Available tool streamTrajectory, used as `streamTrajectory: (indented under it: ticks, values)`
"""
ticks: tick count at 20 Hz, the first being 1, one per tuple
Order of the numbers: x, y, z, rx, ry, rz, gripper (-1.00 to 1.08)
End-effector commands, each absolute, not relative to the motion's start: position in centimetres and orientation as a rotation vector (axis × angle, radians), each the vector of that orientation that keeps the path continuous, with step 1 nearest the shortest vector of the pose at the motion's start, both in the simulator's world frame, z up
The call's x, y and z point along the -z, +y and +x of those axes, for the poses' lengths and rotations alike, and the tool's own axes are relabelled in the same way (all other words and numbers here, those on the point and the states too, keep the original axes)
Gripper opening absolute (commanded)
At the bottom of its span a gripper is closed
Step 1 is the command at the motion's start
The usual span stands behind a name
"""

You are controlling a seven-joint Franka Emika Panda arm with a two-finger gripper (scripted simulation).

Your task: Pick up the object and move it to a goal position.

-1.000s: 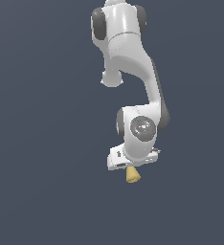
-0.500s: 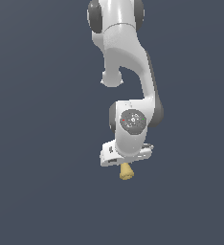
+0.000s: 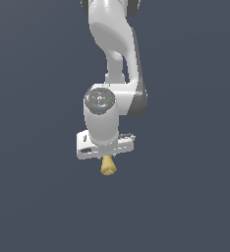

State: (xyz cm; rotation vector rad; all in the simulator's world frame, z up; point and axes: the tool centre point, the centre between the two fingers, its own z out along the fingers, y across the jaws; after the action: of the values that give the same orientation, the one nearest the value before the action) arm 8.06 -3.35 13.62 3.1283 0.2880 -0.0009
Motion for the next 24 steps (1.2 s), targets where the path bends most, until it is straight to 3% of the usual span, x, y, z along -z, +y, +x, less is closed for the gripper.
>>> streamTrajectory:
  ticks: [1,14,24]
  values:
    - [-15.3,-5.8,7.4,0.000,0.288,3.128,-1.00]
    - [-23.1,-17.2,4.9,0.000,0.288,3.129,-1.00]
    - [-24.0,-18.6,4.9,0.000,0.289,3.129,-1.00]
